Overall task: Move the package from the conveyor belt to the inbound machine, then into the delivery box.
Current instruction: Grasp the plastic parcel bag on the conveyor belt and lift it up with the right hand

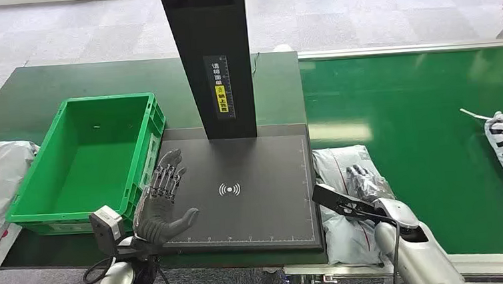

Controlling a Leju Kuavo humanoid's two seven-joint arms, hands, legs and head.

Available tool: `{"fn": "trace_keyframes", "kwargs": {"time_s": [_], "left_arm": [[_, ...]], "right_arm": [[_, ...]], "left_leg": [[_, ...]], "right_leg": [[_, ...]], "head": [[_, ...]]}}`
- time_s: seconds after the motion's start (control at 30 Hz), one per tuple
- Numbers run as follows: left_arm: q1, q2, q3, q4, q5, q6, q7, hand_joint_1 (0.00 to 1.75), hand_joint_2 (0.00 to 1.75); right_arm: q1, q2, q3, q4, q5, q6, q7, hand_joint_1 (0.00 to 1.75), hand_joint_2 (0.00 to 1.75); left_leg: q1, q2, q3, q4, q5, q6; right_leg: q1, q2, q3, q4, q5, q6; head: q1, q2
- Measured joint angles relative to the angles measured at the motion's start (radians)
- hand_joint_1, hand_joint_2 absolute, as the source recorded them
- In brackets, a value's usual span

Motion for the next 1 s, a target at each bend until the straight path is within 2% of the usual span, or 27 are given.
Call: {"fn": "trace_keyframes", "kwargs": {"time_s": [0.27,0.63,0.83,1.0], "left_arm": [[-0.023,0.003,-0.004,0.016,0.001,0.0,-0.004,0.0,1.75],[-0.041,0.005,-0.019,0.03,0.002,0.0,-0.005,0.0,1.75],[-0.035,0.008,-0.019,0.029,0.003,0.004,-0.005,0.0,1.75],[-0.01,0.01,-0.016,0.021,0.002,0.012,-0.005,0.0,1.75]], "right_arm": [[-0.007,-0.003,-0.025,0.041,-0.048,0.023,-0.07,1.75,1.75],[-0.008,-0.003,-0.043,0.047,-0.063,0.017,-0.059,1.75,1.75],[0.014,-0.004,-0.071,0.002,-0.029,-0.084,0.031,1.75,1.75],[0.058,-0.001,-0.161,-0.115,-0.041,-0.198,0.047,1.75,1.75]], "left_leg": [[0.0,0.0,0.003,0.0,0.0,0.0],[0.0,-0.002,0.004,0.0,0.0,0.0],[-0.001,-0.009,0.001,0.0,0.0,0.001],[-0.002,-0.011,-0.002,0.0,0.0,0.002]], "right_leg": [[0.0,0.0,0.003,0.0,0.0,0.0],[0.0,-0.001,0.004,-0.001,-0.001,0.001],[0.0,-0.009,0.005,-0.001,-0.001,0.002],[-0.001,-0.01,0.004,-0.001,-0.001,0.002]], "head": [[0.0,0.0],[0.0,0.0],[0.0,0.0],[0.0,0.0]]}}
